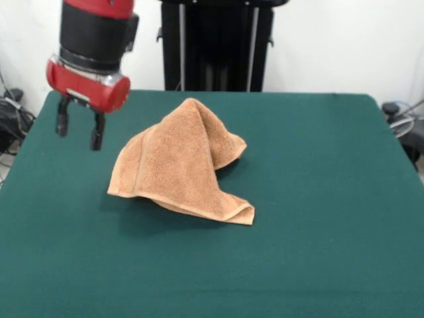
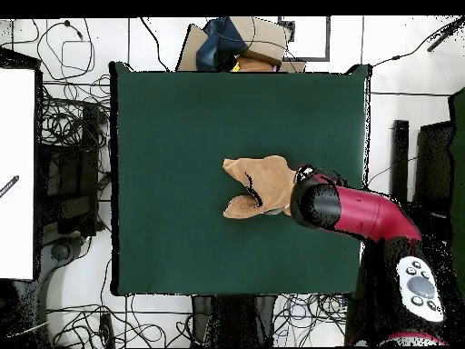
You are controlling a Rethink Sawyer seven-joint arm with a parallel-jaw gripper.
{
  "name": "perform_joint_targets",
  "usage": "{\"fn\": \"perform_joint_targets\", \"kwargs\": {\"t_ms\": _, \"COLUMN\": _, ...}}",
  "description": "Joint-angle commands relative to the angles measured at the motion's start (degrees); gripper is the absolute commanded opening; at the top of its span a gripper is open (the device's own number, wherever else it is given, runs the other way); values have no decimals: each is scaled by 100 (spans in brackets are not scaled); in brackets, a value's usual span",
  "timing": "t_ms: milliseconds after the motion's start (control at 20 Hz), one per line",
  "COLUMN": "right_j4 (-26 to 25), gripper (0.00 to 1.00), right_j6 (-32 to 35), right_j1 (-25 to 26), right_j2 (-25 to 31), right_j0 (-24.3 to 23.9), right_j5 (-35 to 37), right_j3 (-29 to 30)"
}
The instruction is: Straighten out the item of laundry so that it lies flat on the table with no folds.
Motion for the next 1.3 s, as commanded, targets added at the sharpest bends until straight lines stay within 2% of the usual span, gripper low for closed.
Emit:
{"fn": "perform_joint_targets", "kwargs": {"t_ms": 50, "right_j4": -207, "gripper": 100, "right_j6": 456, "right_j1": 410, "right_j2": 4, "right_j0": 418, "right_j5": 285, "right_j3": 634}}
{"fn": "perform_joint_targets", "kwargs": {"t_ms": 350, "right_j4": 145, "gripper": 100, "right_j6": 548, "right_j1": 479, "right_j2": 169, "right_j0": 382, "right_j5": 736, "right_j3": 707}}
{"fn": "perform_joint_targets", "kwargs": {"t_ms": 400, "right_j4": 185, "gripper": 0, "right_j6": 509, "right_j1": 495, "right_j2": 220, "right_j0": 356, "right_j5": 835, "right_j3": 698}}
{"fn": "perform_joint_targets", "kwargs": {"t_ms": 850, "right_j4": 315, "gripper": 0, "right_j6": 506, "right_j1": 530, "right_j2": 347, "right_j0": 288, "right_j5": 975, "right_j3": 762}}
{"fn": "perform_joint_targets", "kwargs": {"t_ms": 1300, "right_j4": 581, "gripper": 0, "right_j6": 926, "right_j1": 639, "right_j2": 408, "right_j0": 343, "right_j5": 432, "right_j3": 1007}}
